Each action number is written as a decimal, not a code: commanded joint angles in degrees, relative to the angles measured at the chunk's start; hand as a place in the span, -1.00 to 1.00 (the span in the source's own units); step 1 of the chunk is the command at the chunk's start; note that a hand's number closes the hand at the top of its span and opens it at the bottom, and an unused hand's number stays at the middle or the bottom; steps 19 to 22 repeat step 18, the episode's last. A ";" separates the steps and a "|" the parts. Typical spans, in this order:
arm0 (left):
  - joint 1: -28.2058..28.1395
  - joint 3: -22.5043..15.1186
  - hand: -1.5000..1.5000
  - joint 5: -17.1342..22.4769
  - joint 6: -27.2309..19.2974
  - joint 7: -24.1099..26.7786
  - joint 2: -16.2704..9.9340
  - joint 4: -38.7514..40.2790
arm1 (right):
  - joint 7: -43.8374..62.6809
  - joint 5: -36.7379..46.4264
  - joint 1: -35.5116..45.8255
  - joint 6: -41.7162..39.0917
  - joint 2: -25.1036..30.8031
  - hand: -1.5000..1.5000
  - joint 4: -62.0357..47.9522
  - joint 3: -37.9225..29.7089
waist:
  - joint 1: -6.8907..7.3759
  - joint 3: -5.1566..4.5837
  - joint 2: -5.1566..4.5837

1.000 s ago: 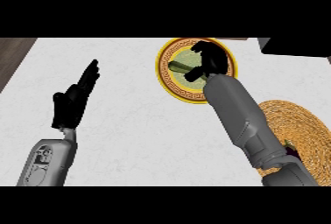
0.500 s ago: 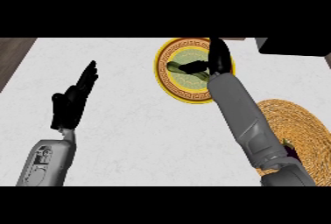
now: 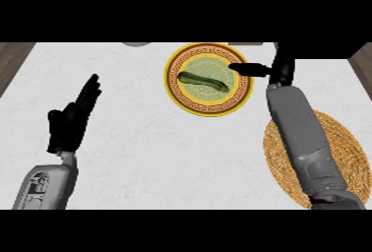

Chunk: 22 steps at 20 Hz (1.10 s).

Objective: Pick the squash from the placemat and place it in the plate

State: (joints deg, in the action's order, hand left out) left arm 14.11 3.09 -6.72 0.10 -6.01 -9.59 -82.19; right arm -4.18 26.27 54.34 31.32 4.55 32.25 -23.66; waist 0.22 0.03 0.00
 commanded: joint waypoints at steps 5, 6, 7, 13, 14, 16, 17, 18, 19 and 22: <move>1.15 1.42 0.00 0.51 0.64 -1.70 -0.92 0.03 | -0.60 -6.29 -14.00 -11.30 5.91 -1.00 13.25 0.33 | -0.85 -0.04 0.21; 1.59 0.09 0.00 -1.34 -1.34 -0.34 1.02 2.65 | -1.66 -6.68 -16.97 -12.63 5.32 -1.00 15.61 1.10 | -1.15 -0.04 0.22; -1.92 -0.11 0.00 0.08 0.48 -2.79 -0.11 -4.72 | -0.12 -7.40 -17.80 -15.22 7.74 -1.00 17.61 0.99 | -0.72 -0.03 0.35; 0.49 1.22 0.00 0.56 1.48 -2.51 -0.55 -2.53 | 0.58 -10.51 -23.26 -18.59 11.03 -1.00 22.04 2.00 | -0.22 -0.03 0.06; 0.25 0.95 0.00 -0.39 -0.13 0.04 0.66 -0.72 | -0.72 -12.38 -22.24 -20.05 13.15 -1.00 20.02 0.10 | -0.17 -0.02 -0.01; 0.28 -0.50 0.00 -2.29 -1.43 -0.10 1.90 -0.41 | -1.93 -13.66 -25.39 -18.17 10.99 -1.00 23.11 1.04 | -0.21 -0.02 0.01; -0.94 -0.48 0.00 -2.04 -1.30 -1.01 2.04 -2.11 | -0.60 -13.44 -26.24 -17.38 10.82 -1.00 24.67 2.15 | -0.17 -0.03 0.03; -1.11 0.19 0.00 -0.57 1.20 -0.34 0.52 -1.59 | -5.47 -15.07 -24.79 -21.41 15.24 -1.00 17.18 -1.19 | 0.04 -0.01 -0.07; -1.11 0.19 0.00 -0.57 1.20 -0.34 0.52 -1.59 | -5.47 -15.07 -24.79 -21.41 15.24 -1.00 17.18 -1.19 | 0.04 -0.01 -0.07; -1.11 0.19 0.00 -0.57 1.20 -0.34 0.52 -1.59 | -5.47 -15.07 -24.79 -21.41 15.24 -1.00 17.18 -1.19 | 0.04 -0.01 -0.07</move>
